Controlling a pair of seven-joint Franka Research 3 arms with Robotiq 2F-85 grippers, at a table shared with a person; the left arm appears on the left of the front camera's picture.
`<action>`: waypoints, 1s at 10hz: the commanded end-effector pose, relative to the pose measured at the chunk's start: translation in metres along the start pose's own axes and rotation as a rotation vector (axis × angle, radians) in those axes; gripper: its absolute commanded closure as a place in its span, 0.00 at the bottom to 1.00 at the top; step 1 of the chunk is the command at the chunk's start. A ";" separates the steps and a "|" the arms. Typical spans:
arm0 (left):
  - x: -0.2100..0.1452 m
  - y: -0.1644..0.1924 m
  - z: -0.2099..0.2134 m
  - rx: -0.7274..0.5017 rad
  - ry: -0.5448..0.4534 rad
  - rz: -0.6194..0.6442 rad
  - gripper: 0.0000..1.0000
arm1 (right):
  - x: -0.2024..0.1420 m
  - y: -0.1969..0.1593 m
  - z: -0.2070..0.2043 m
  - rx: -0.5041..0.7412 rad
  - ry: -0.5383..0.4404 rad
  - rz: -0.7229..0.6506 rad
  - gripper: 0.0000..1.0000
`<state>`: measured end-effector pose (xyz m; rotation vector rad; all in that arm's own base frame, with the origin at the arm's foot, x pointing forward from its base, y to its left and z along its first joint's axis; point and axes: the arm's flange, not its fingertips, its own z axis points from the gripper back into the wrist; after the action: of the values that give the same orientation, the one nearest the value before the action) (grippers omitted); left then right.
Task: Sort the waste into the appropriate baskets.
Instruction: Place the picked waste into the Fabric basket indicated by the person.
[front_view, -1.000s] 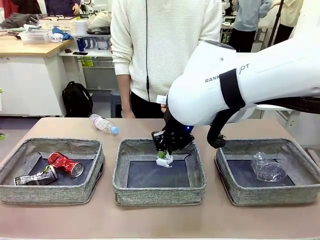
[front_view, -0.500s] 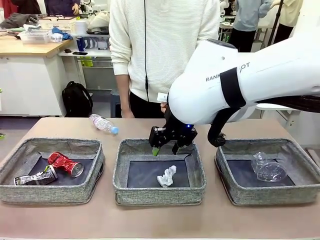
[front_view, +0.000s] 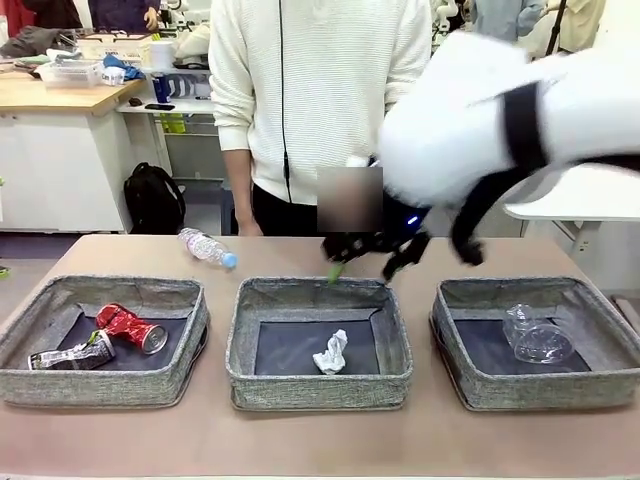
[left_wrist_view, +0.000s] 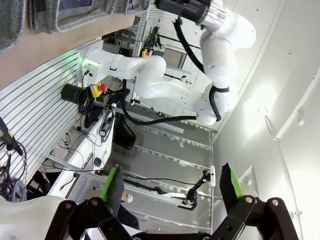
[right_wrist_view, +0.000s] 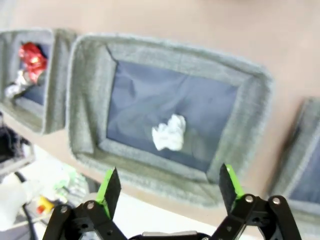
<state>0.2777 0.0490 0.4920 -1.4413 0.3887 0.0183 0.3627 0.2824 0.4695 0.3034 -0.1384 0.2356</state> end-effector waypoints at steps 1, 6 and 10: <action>-0.002 0.001 0.001 0.009 0.017 -0.017 0.00 | -0.026 -0.013 0.082 0.065 -0.007 -0.036 0.00; -0.002 0.001 0.001 0.009 0.017 -0.017 0.00 | -0.025 -0.012 0.082 0.020 -0.024 -0.040 0.00; -0.002 0.001 0.001 0.009 0.017 -0.017 0.00 | -0.041 -0.067 0.137 0.614 -0.028 -0.411 0.00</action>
<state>0.2779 0.0492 0.4916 -1.4427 0.3903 0.0182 0.3310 0.1869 0.5797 0.6658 -0.0650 -0.0529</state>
